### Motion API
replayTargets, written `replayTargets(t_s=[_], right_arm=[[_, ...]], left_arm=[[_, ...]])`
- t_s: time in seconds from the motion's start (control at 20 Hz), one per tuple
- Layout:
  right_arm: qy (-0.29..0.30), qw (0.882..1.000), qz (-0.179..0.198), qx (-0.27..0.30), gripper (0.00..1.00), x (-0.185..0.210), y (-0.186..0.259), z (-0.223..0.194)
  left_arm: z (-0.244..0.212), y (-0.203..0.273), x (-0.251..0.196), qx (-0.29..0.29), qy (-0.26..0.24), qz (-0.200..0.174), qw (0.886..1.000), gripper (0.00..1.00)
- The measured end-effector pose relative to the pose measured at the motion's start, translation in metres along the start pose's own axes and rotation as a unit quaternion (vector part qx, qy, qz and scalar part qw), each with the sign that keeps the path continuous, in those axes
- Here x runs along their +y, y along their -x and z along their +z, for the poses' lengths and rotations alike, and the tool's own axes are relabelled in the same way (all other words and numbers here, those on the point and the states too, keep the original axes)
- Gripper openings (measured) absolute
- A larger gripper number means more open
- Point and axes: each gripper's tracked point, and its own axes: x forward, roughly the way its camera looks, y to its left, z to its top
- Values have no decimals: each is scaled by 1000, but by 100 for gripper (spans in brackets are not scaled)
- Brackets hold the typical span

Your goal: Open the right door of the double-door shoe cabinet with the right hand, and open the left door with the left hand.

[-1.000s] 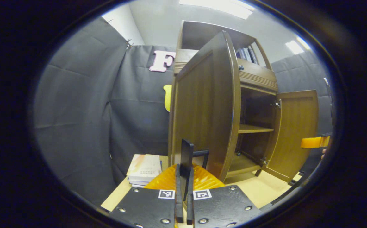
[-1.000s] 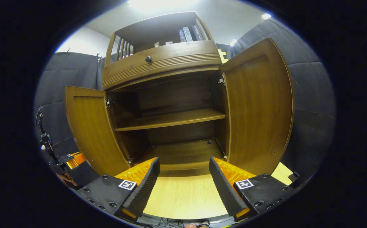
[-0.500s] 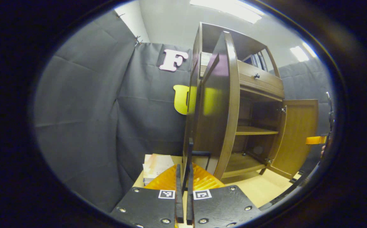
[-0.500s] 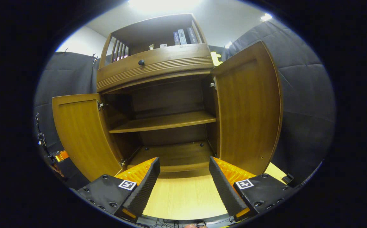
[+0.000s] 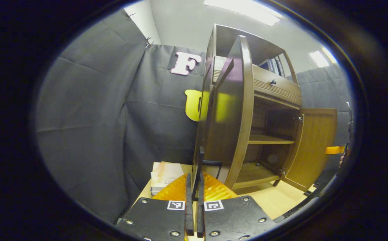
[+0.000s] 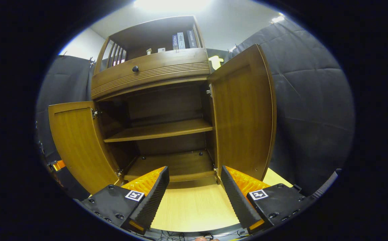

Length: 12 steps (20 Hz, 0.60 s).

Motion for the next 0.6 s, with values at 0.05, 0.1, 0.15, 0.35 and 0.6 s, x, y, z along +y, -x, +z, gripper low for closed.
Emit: replayTargets(t_s=[0.05,0.1,0.15,0.35,0.6], right_arm=[[-1,1000,0,1,98,-2,0,0],[-8,1000,2,1,92,-4,2,0],[-17,1000,6,-4,93,-5,3,1],[-29,1000,10,-3,98,-19,4,1],[-21,999,19,-24,92,-50,14,16]], left_arm=[[3,6,0,-1,4,4,1000,6],[5,15,5,-1,3,19,1000,6],[8,26,11,-2,-2,36,999,5],[28,76,7,-9,-14,96,995,6],[70,123,-44,-34,-26,135,990,10]])
